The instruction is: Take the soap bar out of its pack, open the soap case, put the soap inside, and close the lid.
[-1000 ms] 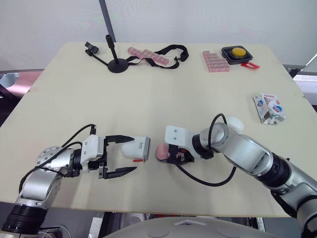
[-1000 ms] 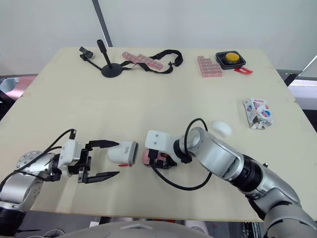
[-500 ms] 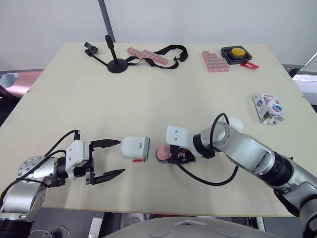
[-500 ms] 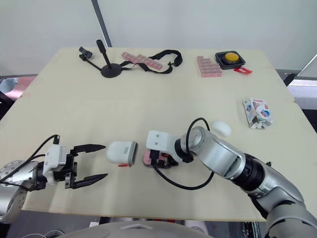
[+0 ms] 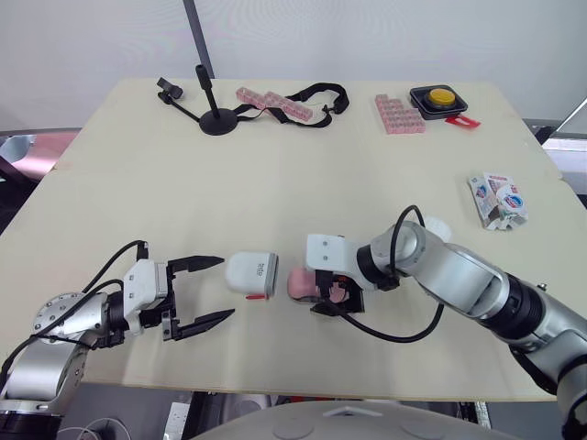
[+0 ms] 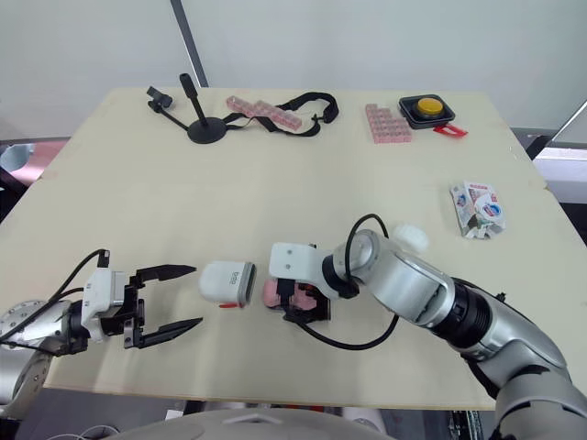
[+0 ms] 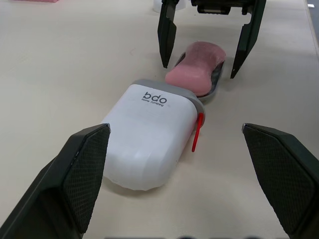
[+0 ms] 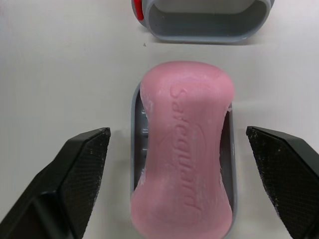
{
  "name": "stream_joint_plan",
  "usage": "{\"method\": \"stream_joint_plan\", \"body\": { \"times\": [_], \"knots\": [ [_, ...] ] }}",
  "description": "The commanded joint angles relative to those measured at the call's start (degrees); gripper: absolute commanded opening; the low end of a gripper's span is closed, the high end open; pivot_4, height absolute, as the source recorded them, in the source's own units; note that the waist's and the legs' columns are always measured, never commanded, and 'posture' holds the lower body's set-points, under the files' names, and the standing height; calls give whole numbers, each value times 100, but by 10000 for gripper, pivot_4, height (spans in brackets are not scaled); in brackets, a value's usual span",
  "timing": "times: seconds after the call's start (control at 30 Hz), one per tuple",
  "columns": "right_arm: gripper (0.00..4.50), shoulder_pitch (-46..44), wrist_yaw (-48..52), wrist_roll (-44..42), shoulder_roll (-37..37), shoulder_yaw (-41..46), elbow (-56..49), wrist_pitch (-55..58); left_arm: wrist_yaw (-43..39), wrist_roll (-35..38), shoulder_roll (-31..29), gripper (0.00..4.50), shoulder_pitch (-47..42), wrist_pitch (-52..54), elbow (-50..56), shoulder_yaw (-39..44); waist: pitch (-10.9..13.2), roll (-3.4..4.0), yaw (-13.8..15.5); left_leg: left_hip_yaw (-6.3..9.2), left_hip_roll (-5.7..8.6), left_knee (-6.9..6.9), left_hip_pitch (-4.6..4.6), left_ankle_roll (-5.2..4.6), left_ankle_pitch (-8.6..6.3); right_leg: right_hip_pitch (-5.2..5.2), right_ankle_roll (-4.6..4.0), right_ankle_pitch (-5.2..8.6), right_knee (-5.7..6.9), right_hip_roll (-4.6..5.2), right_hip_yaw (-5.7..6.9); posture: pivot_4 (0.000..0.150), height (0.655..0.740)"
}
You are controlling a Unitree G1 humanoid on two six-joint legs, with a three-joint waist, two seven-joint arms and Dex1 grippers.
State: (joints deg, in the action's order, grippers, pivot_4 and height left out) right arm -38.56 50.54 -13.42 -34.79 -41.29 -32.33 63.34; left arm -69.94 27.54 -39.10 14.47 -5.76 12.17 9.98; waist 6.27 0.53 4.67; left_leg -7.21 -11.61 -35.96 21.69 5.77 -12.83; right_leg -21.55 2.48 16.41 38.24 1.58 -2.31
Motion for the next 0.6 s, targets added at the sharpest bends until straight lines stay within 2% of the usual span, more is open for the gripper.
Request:
{"method": "stream_joint_plan", "body": {
  "times": [0.03, 0.13, 0.23, 0.3, 0.43, 0.6],
  "knots": [
    [44685, 50, 140, -317, -177, 813, -213, -248, 1, 41, -16, 45000, -42, -52, 21, 25, 0, -1, 4, 0, 0, 0, 0, 0, 0, 0, 0, 0, 0, 0, 0, 1500, 7395],
    [44685, 659, 426, -757, -312, 1746, -162, -994, -86, -9, -58, 45000, -116, -103, -53, -13, -11, -18, 29, -1, 0, 1, -1, 0, 0, 3, 0, 0, -1, 2, 0, 1500, 7395],
    [44685, 1756, 748, -1147, -300, 2932, 34, -2344, -164, -51, -77, 45000, -261, -117, -149, -94, -21, -34, 66, -1, -1, 5, 1, 1, -3, 8, 0, 0, -4, 3, 2, 1500, 7395],
    [44685, 2456, 1090, -1242, -348, 3397, 189, -3233, -210, -59, -99, 45000, -351, -109, -225, -121, -23, -37, 66, -3, 0, 4, 3, -1, -3, 6, 0, 0, -6, 5, 0, 1500, 7395],
    [44685, 3742, 1825, -1581, -111, 4376, 1050, -4859, -296, -172, -138, 45000, -569, -189, -406, -226, -31, -50, 13, -2, 1, 5, 2, -4, -5, 8, -1, 0, -23, 7, 1, 1500, 7395],
    [44685, 4549, 2970, -1601, -89, 5016, 2600, -6747, -344, -236, -180, 45000, -769, -94, -454, -349, -35, -55, -30, -1, 1, 5, -4, -24, -11, 13, -3, 2, -21, 10, 5, 1500, 7395]
  ]
}}
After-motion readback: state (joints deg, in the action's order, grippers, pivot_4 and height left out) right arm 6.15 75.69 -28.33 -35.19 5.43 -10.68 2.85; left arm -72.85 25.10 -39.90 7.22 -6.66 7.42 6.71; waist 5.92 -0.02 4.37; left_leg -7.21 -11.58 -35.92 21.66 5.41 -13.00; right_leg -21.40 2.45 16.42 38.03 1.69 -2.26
